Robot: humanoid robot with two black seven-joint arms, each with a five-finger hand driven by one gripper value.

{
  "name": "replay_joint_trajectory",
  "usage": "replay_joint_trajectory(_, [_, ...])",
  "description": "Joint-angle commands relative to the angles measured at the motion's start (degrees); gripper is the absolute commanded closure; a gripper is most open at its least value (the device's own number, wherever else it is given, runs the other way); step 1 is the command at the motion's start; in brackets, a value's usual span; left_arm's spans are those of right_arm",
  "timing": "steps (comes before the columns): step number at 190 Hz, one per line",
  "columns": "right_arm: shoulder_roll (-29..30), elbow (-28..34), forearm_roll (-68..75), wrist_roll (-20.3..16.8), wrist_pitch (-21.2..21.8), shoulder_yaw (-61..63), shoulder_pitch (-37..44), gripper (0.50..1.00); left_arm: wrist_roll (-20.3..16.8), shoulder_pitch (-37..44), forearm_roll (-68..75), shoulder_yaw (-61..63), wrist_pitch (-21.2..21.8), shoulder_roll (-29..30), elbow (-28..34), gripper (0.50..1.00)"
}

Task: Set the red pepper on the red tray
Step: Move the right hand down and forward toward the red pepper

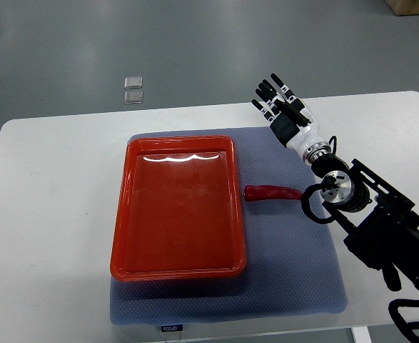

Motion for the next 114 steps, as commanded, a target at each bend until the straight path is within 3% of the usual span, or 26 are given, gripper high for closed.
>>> replay_joint_trajectory(1, [0.1, 0.1, 0.0, 0.0, 0.0, 0.0, 0.0, 0.585, 0.0, 0.0, 0.0, 0.0, -0.1, 0.0, 0.0, 0.500])
replay_joint_trajectory(80, [-1.6, 0.5, -4.8, -0.8, 0.9, -1.6, 2.3, 0.585, 0.0, 0.0, 0.0, -0.1, 0.0, 0.0, 0.0, 0.500])
replay_joint_trajectory(114, [-10.1, 1.3, -20.0, -3.3, 1.4, -15.8, 10.3, 0.585, 0.0, 0.0, -0.1, -0.1, 0.0, 0.0, 0.0, 0.500])
